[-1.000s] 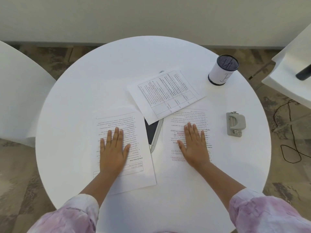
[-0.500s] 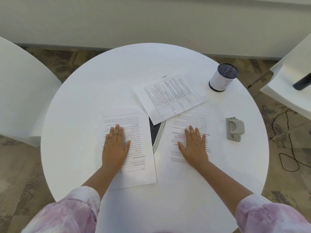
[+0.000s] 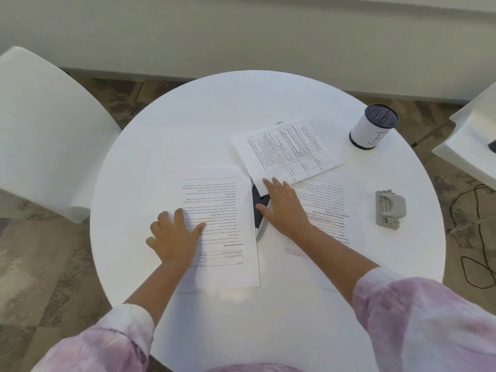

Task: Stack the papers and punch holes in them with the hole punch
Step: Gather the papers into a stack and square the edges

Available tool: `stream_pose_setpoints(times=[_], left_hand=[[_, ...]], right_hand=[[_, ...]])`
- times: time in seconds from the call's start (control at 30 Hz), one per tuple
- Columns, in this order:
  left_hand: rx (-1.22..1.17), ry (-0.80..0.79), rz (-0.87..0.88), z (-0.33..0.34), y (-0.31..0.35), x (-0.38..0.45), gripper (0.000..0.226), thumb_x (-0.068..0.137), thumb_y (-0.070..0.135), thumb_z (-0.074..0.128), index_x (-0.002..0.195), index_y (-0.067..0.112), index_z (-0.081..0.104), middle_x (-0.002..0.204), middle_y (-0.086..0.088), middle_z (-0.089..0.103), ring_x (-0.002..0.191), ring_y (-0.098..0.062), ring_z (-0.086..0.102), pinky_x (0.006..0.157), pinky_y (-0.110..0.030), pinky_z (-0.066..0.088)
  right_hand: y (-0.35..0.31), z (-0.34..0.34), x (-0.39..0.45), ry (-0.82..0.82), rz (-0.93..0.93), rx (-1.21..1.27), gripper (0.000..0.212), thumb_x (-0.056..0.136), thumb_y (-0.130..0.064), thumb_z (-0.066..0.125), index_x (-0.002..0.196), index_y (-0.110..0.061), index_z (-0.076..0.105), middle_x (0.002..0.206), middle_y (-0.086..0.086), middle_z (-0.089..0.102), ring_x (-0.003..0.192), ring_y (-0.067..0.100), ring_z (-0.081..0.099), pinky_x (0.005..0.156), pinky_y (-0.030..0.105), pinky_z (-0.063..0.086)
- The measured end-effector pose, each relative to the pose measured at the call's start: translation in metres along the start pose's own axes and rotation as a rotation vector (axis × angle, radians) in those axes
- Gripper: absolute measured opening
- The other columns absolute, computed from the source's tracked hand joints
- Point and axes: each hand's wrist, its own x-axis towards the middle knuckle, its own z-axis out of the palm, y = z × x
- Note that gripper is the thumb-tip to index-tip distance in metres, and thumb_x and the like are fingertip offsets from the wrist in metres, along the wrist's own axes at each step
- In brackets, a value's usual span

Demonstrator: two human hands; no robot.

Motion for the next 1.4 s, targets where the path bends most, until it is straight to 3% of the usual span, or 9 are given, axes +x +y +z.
stream_pose_setpoints(times=[0.23, 0.33, 0.53, 0.73, 0.83, 0.93, 1.03, 1.27, 1.4], left_hand=[[-0.029, -0.061, -0.038, -0.004, 0.000, 0.009, 0.069, 0.077, 0.061, 0.056, 0.133, 0.024, 0.039, 0.128, -0.012, 0.039, 0.110, -0.031, 0.040, 0.082, -0.043, 0.039], [-0.048, -0.067, -0.071, -0.005, 0.004, 0.010, 0.069, 0.075, 0.060, 0.060, 0.131, 0.023, 0.040, 0.121, -0.012, 0.040, 0.106, -0.031, 0.041, 0.081, -0.043, 0.040], [-0.111, -0.098, -0.146, -0.007, 0.011, 0.014, 0.074, 0.071, 0.056, 0.067, 0.131, 0.023, 0.036, 0.119, -0.015, 0.041, 0.108, -0.033, 0.039, 0.084, -0.046, 0.038], [-0.120, -0.213, -0.244, -0.013, 0.016, 0.022, 0.084, 0.068, 0.057, 0.070, 0.133, 0.023, 0.029, 0.120, -0.018, 0.045, 0.111, -0.035, 0.041, 0.086, -0.044, 0.036], [-0.153, -0.282, -0.269, -0.017, 0.016, 0.030, 0.092, 0.066, 0.055, 0.073, 0.135, 0.022, 0.024, 0.123, -0.017, 0.044, 0.113, -0.036, 0.044, 0.090, -0.046, 0.035], [-0.203, -0.289, -0.303, -0.018, 0.014, 0.032, 0.089, 0.066, 0.053, 0.074, 0.133, 0.019, 0.025, 0.124, -0.016, 0.045, 0.114, -0.037, 0.044, 0.091, -0.047, 0.034], [-0.351, -0.226, -0.371, -0.017, 0.013, 0.032, 0.077, 0.074, 0.040, 0.072, 0.133, 0.017, 0.028, 0.125, -0.016, 0.049, 0.116, -0.038, 0.044, 0.092, -0.048, 0.033], [-0.552, -0.080, -0.346, -0.009, 0.004, 0.029, 0.042, 0.088, 0.019, 0.057, 0.127, 0.016, 0.041, 0.115, -0.015, 0.062, 0.104, -0.036, 0.056, 0.094, -0.043, 0.036], [-0.638, -0.071, -0.195, -0.008, 0.002, 0.032, 0.024, 0.092, 0.018, 0.050, 0.115, 0.011, 0.056, 0.109, -0.011, 0.066, 0.084, -0.025, 0.054, 0.074, -0.032, 0.040]], right_hand=[[0.004, -0.005, 0.025, -0.015, 0.095, -0.129, 0.084, 0.087, -0.053, 0.048, 0.147, -0.015, 0.004, 0.155, 0.019, 0.012, 0.143, 0.037, 0.010, 0.117, 0.046, 0.011], [0.004, -0.006, 0.028, -0.044, 0.102, -0.108, 0.086, 0.086, -0.053, 0.050, 0.147, -0.016, 0.002, 0.151, 0.016, 0.024, 0.143, 0.034, 0.015, 0.117, 0.046, 0.013], [-0.008, -0.007, 0.024, -0.015, 0.147, -0.047, 0.095, 0.077, -0.057, 0.061, 0.146, -0.017, 0.010, 0.130, 0.012, 0.043, 0.123, 0.026, 0.045, 0.088, 0.038, 0.048], [-0.012, 0.000, 0.024, 0.005, 0.126, -0.093, 0.063, 0.087, -0.046, 0.051, 0.136, -0.010, 0.033, 0.129, 0.012, 0.041, 0.125, 0.030, 0.042, 0.084, 0.038, 0.047], [-0.012, 0.002, 0.020, 0.025, 0.098, -0.103, 0.063, 0.084, -0.050, 0.052, 0.132, -0.012, 0.038, 0.127, 0.010, 0.042, 0.126, 0.028, 0.042, 0.080, 0.037, 0.048], [-0.007, 0.004, 0.014, -0.002, 0.099, -0.067, 0.080, 0.079, -0.059, 0.055, 0.140, -0.015, 0.028, 0.146, 0.010, 0.030, 0.138, 0.027, 0.027, 0.100, 0.040, 0.039], [0.000, 0.009, 0.011, -0.052, 0.138, -0.102, 0.102, 0.076, -0.070, 0.047, 0.147, -0.011, 0.004, 0.158, 0.010, 0.006, 0.145, 0.025, 0.006, 0.117, 0.047, 0.012], [0.002, 0.004, 0.016, -0.043, 0.130, -0.121, 0.112, 0.071, -0.075, 0.048, 0.146, -0.018, -0.011, 0.157, 0.014, -0.003, 0.146, 0.028, -0.003, 0.114, 0.057, 0.000], [0.000, 0.000, 0.022, -0.092, 0.149, -0.080, 0.114, 0.069, -0.075, 0.050, 0.146, -0.020, -0.014, 0.157, 0.015, -0.004, 0.145, 0.030, -0.004, 0.112, 0.060, -0.001]])
